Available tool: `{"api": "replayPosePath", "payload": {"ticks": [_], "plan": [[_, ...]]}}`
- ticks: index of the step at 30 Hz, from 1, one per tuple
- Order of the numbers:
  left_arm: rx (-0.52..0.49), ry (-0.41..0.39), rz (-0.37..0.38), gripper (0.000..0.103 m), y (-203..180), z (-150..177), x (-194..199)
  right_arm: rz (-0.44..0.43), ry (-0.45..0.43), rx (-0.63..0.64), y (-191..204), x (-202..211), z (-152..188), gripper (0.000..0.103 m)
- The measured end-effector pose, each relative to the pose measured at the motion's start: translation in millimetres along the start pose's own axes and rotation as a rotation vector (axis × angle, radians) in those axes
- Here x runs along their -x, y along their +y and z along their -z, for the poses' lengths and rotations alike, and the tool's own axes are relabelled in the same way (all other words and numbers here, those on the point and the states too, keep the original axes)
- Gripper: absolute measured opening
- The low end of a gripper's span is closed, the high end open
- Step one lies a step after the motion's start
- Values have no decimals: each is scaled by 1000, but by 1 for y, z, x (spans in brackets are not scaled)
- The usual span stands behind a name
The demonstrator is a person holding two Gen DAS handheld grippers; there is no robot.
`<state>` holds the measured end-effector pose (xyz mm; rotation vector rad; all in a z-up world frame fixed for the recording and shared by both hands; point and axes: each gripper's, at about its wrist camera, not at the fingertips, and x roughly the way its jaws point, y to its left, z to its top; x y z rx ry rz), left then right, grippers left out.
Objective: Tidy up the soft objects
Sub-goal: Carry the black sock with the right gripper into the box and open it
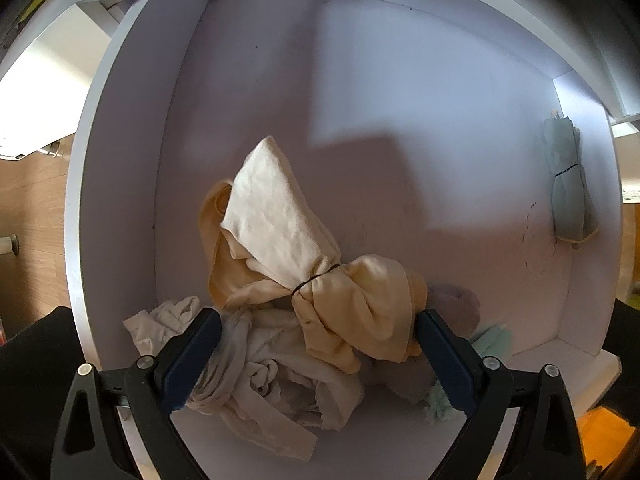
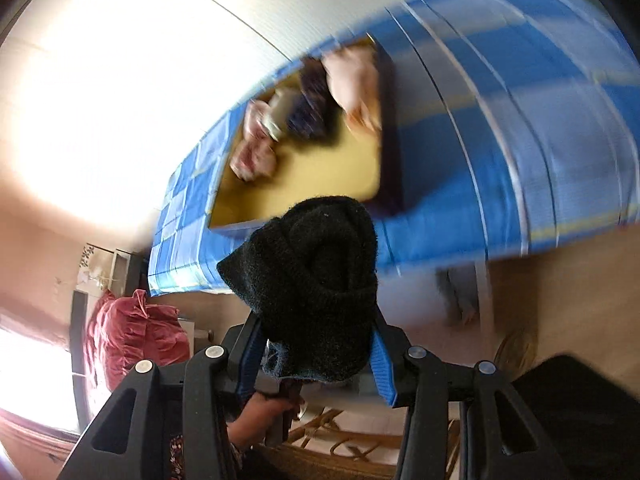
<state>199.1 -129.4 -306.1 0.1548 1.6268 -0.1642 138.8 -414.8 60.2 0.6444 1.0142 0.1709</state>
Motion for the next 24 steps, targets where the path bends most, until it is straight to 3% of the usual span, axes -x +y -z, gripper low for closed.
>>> {"api": "replayPosePath", "payload": {"ticks": [9, 16, 20, 24], "plan": [[-9, -4, -5, 93, -5, 3, -3, 54, -34, 72, 37, -4, -47, 47], [-6, -6, -1, 93, -4, 3, -2, 115, 13, 116, 48, -49, -63, 47], [18, -38, 42, 82, 4, 1, 7, 162, 50, 136, 50, -79, -71, 47], [19, -35, 64, 79, 2, 2, 7, 226, 72, 147, 47, -102, -79, 47]]}}
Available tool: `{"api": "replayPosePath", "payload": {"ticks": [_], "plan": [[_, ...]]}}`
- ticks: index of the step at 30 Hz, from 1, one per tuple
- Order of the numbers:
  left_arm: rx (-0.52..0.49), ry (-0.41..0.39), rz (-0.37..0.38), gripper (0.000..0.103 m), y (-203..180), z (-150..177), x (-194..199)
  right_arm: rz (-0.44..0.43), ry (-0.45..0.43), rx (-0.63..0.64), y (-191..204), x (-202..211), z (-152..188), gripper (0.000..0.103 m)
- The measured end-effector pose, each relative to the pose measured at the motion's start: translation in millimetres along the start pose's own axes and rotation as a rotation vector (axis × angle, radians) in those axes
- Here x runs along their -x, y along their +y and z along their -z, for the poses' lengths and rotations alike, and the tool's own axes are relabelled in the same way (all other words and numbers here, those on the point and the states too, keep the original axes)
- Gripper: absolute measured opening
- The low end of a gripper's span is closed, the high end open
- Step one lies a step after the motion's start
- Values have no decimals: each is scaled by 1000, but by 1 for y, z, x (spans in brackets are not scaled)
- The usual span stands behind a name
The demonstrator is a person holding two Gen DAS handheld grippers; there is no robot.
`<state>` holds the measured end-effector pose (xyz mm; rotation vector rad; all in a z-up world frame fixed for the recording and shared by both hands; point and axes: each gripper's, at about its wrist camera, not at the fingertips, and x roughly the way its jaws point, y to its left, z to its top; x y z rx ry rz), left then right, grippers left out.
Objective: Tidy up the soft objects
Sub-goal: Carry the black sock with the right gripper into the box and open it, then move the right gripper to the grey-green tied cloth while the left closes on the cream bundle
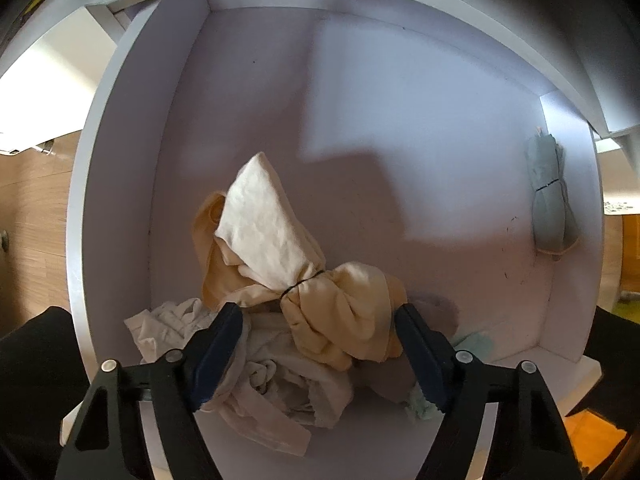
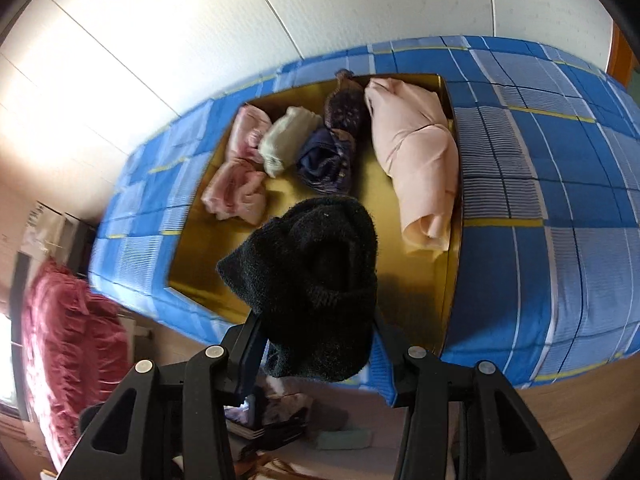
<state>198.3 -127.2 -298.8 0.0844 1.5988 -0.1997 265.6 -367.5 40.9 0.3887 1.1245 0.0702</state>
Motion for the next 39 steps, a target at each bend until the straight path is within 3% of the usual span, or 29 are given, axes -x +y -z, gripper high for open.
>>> {"api": "replayPosePath", "payload": {"ticks": [10, 14, 16, 21, 28, 39], "plan": [[-18, 19, 22, 79, -12, 2, -2, 98, 40, 11, -7, -30, -13, 47], [28, 35, 74, 81, -7, 4, 0, 130, 50, 19, -10, -41, -17, 47], [46, 45, 113, 86, -3, 8, 2, 148, 48, 26, -11, -45, -19, 47], [1, 61, 179, 92, -15, 21, 9, 172, 31, 22, -19, -50, -25, 49], [-61, 100, 131, 92, -26, 26, -2, 152, 5, 35, -21, -42, -25, 58], [-135, 91, 76, 89, -44, 26, -20, 40, -140, 92, -11, 25, -5, 58]]}}
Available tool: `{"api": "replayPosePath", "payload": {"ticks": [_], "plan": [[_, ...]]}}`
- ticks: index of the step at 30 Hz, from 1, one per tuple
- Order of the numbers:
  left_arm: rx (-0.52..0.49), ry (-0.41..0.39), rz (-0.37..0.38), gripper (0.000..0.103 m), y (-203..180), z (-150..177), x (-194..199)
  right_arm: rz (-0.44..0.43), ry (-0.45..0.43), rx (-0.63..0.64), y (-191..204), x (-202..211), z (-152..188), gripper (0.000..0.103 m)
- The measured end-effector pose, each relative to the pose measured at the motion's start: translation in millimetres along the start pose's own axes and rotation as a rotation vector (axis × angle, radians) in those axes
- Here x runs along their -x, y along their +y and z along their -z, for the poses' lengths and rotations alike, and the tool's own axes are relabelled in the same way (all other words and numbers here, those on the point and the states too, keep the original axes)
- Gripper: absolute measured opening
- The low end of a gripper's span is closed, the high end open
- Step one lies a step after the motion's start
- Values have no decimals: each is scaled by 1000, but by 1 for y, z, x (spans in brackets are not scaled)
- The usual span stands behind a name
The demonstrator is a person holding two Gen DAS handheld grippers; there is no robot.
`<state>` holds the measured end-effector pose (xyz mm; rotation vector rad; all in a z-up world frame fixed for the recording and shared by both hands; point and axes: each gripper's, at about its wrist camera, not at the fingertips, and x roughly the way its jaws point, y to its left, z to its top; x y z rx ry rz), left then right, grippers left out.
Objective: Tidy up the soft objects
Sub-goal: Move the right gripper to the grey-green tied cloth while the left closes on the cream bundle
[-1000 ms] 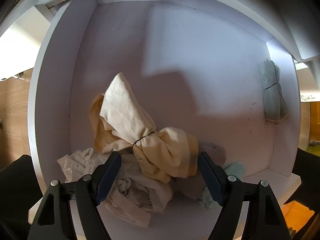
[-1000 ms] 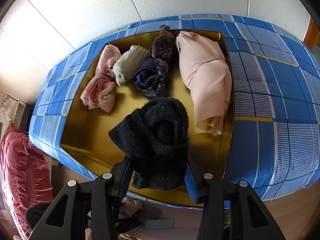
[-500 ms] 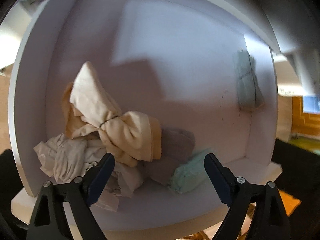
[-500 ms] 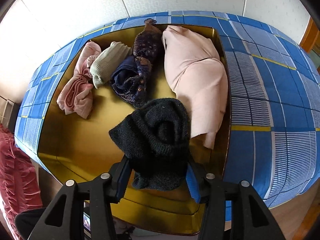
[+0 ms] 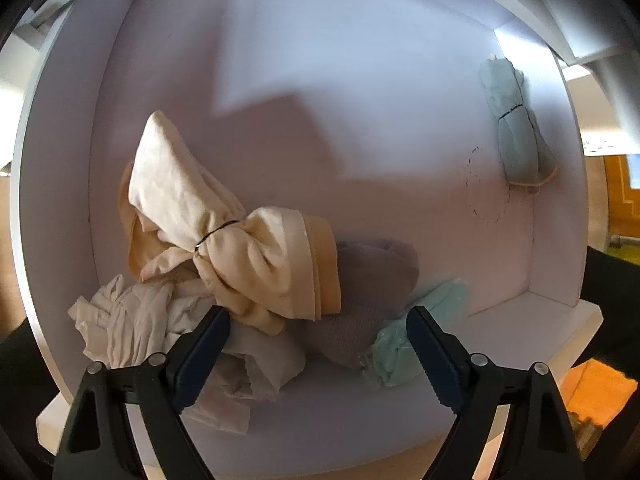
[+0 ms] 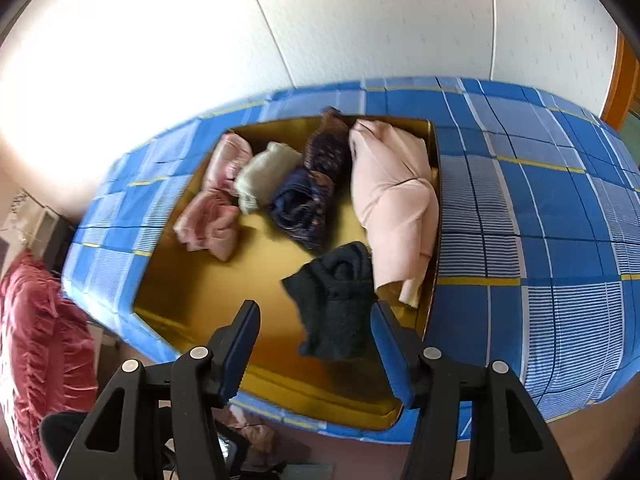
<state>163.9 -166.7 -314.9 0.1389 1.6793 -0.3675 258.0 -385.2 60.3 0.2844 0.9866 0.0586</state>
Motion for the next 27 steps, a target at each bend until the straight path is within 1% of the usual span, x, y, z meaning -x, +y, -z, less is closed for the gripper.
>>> {"api": "replayPosePath", "payload": {"ticks": [5, 8, 9, 12, 13, 15, 17, 18, 19, 20, 21, 23, 24, 26, 27], "plan": [[5, -4, 6, 87, 0, -1, 0, -76, -59, 38, 3, 25, 29, 58], [-3, -7, -2, 85, -2, -2, -2, -162, -107, 93, 10, 37, 54, 58], [-10, -8, -10, 85, -3, -2, -3, -184, -111, 112, 13, 40, 64, 58], [-32, -11, -36, 75, -6, -5, -7, -257, -86, 167, 20, 37, 101, 58], [-41, -11, -45, 69, -8, -6, -9, -262, -67, 188, 22, 33, 113, 58], [-46, -14, -40, 65, -10, -6, -9, -266, -26, 222, 26, 21, 131, 58], [-56, -15, -33, 60, -13, -7, -9, -252, 35, 251, 29, 2, 151, 58], [-59, -17, -30, 58, -14, -7, -9, -228, 70, 245, 29, -10, 160, 58], [-60, -19, -22, 52, -15, -8, -7, -210, 96, 233, 27, -20, 166, 58], [-59, -20, -15, 45, -17, -8, -5, -182, 136, 212, 24, -35, 172, 58], [-58, -24, -12, 43, -18, -9, -4, -154, 169, 195, 20, -48, 177, 58], [-60, -39, -18, 35, -18, -10, -1, -87, 234, 195, 16, -75, 187, 58], [-55, -47, -15, 33, -17, -11, 1, -54, 266, 213, 16, -86, 193, 58], [-29, -57, -4, 25, -12, -13, 4, 25, 336, 279, 19, -111, 205, 58], [-14, -57, 0, 25, -10, -14, 4, 67, 377, 314, 20, -124, 211, 58]]}}
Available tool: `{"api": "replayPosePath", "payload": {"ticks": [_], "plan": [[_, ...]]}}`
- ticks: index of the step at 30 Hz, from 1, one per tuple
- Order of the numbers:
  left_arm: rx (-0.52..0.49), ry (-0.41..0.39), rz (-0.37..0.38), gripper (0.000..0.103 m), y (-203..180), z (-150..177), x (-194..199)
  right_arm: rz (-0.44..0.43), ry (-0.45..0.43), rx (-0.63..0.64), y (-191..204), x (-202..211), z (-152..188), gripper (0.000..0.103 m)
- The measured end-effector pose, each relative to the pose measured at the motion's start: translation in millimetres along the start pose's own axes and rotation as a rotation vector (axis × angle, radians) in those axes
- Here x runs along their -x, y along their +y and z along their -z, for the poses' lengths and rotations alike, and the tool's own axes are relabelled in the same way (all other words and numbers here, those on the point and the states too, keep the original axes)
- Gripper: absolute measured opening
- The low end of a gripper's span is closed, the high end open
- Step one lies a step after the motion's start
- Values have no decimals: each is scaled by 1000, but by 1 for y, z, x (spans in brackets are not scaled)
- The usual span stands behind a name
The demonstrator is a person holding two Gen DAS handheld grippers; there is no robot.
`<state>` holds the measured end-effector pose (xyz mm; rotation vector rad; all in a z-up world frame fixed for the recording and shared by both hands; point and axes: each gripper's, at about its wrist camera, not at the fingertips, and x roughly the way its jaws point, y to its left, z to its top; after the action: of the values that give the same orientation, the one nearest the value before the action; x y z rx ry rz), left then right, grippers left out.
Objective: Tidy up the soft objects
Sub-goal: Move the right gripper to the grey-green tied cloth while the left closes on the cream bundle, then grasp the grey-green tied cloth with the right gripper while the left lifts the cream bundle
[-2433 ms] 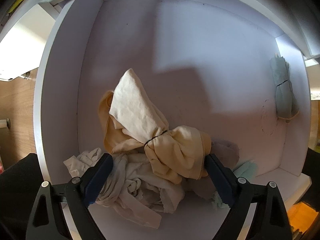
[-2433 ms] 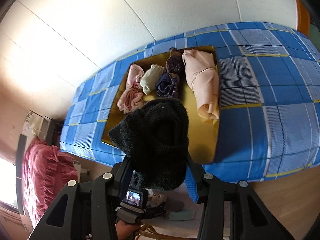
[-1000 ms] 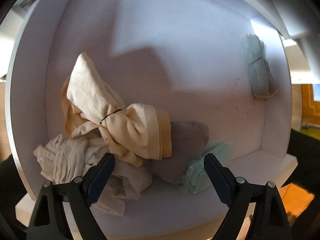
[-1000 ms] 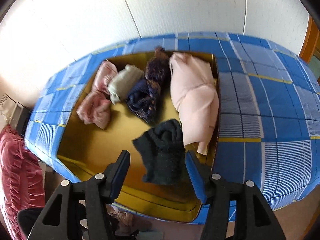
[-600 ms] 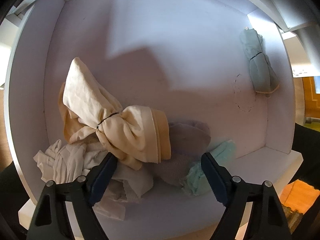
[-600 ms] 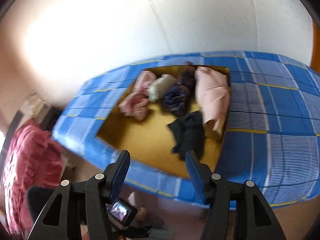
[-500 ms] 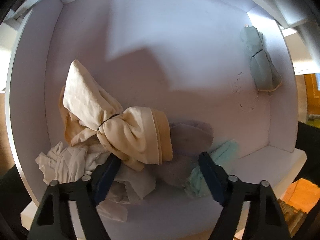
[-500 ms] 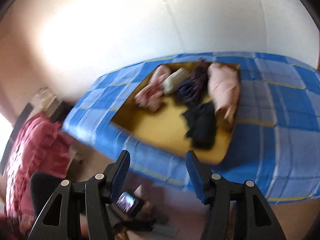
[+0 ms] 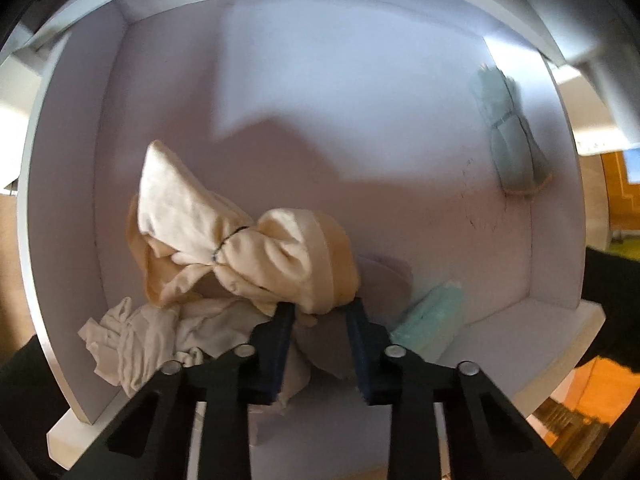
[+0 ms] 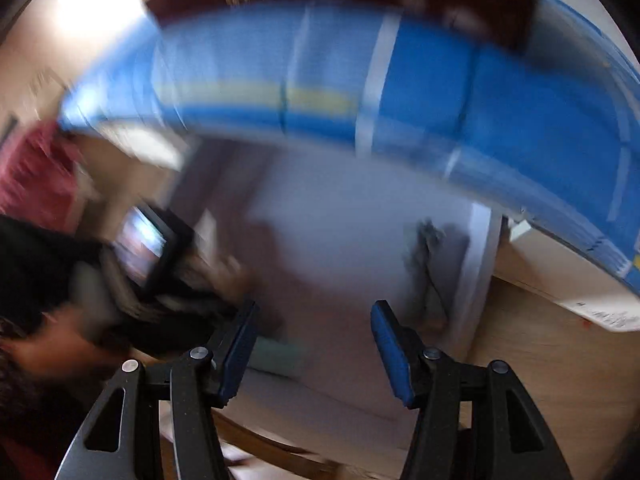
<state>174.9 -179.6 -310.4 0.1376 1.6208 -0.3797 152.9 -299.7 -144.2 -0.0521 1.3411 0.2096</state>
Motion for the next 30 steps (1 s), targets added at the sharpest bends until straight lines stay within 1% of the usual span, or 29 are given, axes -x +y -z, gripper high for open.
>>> {"api": "replayPosePath", "payload": {"ticks": [1, 4, 6, 8, 10, 11, 13, 15, 19, 21, 24, 27, 30], "plan": [[18, 3, 3, 25, 3, -1, 0, 41, 34, 20, 3, -13, 0, 58], [57, -5, 3, 26, 12, -3, 1, 120, 107, 25, 1, -46, -2, 58], [89, -16, 36, 33, 15, -3, 4, 178, 140, 3, -10, -64, 0, 58], [126, -45, 69, 52, 25, -1, 10, 227, 163, -33, -21, -79, -1, 58], [154, -92, 79, 62, 30, -2, 22, 257, 167, -66, -29, -88, -4, 58], [164, -118, 77, 65, 33, -2, 28, 276, 167, -81, -34, -92, -6, 58], [199, -170, 71, 69, 42, -3, 40, 293, 175, -90, -38, -100, -9, 58], [240, -200, 64, 72, 54, -3, 48, 317, 198, -79, -40, -110, -12, 58], [341, -219, 24, 72, 76, 5, 56, 358, 223, -55, -41, -124, -13, 58], [392, -210, 9, 72, 88, 8, 55, 358, 233, -53, -43, -129, -13, 58], [434, -188, 14, 74, 95, 13, 51, 331, 250, -84, -48, -136, -12, 58], [430, -170, 44, 75, 96, 18, 48, 284, 259, -136, -57, -141, -13, 58], [403, -176, 114, 78, 91, 14, 47, 234, 258, -180, -61, -141, -11, 59]]}}
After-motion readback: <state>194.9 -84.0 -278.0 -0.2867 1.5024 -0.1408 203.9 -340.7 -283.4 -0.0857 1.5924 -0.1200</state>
